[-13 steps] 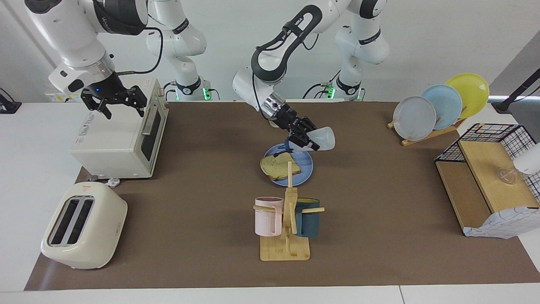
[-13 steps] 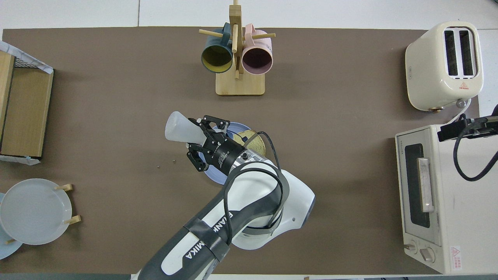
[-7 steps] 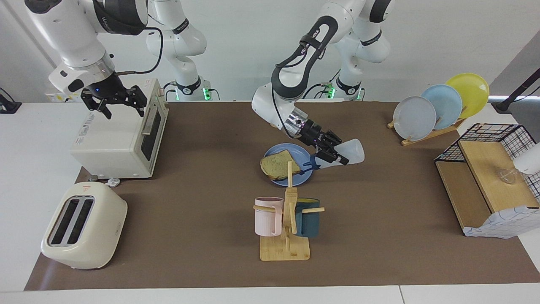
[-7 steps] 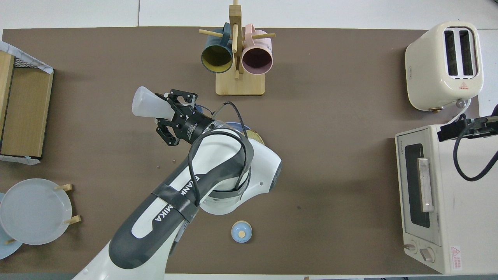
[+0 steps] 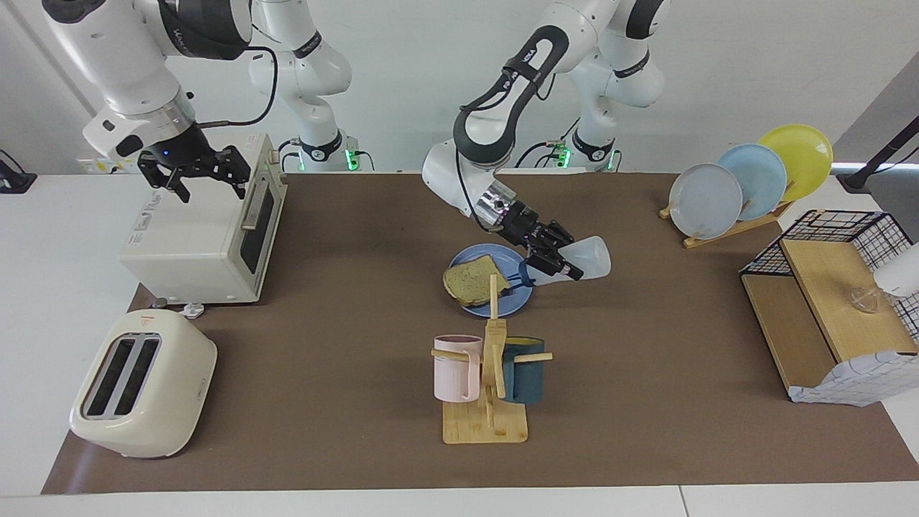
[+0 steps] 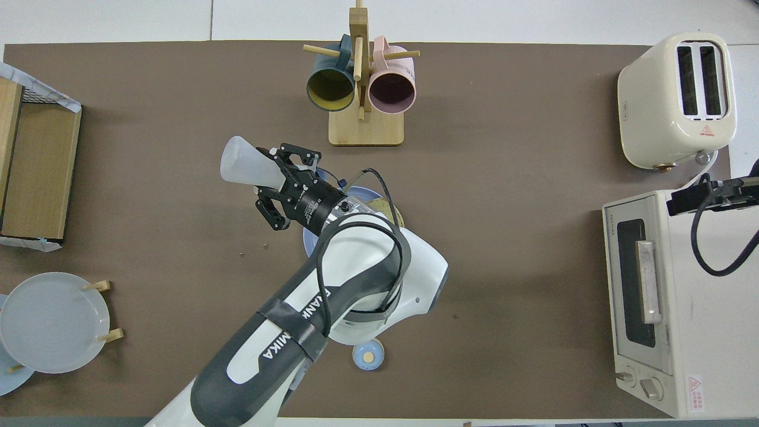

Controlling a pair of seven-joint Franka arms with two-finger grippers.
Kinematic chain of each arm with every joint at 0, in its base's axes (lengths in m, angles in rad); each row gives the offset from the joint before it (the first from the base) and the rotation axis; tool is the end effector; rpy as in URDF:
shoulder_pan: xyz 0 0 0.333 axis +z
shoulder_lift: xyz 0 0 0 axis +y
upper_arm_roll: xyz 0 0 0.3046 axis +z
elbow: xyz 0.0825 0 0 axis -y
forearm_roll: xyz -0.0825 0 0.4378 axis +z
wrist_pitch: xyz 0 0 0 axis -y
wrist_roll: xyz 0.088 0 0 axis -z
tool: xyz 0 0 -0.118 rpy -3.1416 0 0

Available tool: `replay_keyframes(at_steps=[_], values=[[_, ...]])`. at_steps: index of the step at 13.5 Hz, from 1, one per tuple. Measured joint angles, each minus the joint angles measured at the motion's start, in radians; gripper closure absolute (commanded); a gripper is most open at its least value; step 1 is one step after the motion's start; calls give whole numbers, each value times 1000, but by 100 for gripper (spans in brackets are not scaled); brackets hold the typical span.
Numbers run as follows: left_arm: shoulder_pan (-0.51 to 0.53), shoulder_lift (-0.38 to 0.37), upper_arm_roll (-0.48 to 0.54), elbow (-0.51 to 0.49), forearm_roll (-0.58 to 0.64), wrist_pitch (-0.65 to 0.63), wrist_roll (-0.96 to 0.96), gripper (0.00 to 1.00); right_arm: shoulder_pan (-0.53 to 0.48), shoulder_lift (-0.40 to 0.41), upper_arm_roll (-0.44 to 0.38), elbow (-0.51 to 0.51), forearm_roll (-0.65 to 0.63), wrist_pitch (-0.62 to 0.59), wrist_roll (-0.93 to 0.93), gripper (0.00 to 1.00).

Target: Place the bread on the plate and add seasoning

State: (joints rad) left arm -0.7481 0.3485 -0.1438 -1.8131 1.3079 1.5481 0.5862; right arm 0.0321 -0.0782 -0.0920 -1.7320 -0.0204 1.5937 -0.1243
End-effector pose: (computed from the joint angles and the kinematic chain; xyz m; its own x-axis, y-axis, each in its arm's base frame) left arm 0.4989 -0.4244 0.3388 0.1189 -0.4126 -0.9031 -0.7640 0.5429 -0.3487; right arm 0.5811 -0.0387 0.5658 0.9959 0.0656 -0.0616 0.0661 -0.9978 0.0056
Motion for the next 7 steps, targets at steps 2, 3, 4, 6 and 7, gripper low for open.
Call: replay_keyframes(at_steps=[2,3,4,6,7], values=[[-99,1,-3,-12,-38,-53,0,100,0,0,0,0,0,0,0,0],[-131,1,-3,-13,-46,-71,0,100,0,0,0,0,0,0,0,0],[-160,1,-4,-15,-52,-87,0,100,0,0,0,0,0,0,0,0],[-180,1,-3,-19,-54,-98,0,100,0,0,0,0,0,0,0,0],[-169,2,4,-22,-54,-97,0,100,0,0,0,0,0,0,0,0]])
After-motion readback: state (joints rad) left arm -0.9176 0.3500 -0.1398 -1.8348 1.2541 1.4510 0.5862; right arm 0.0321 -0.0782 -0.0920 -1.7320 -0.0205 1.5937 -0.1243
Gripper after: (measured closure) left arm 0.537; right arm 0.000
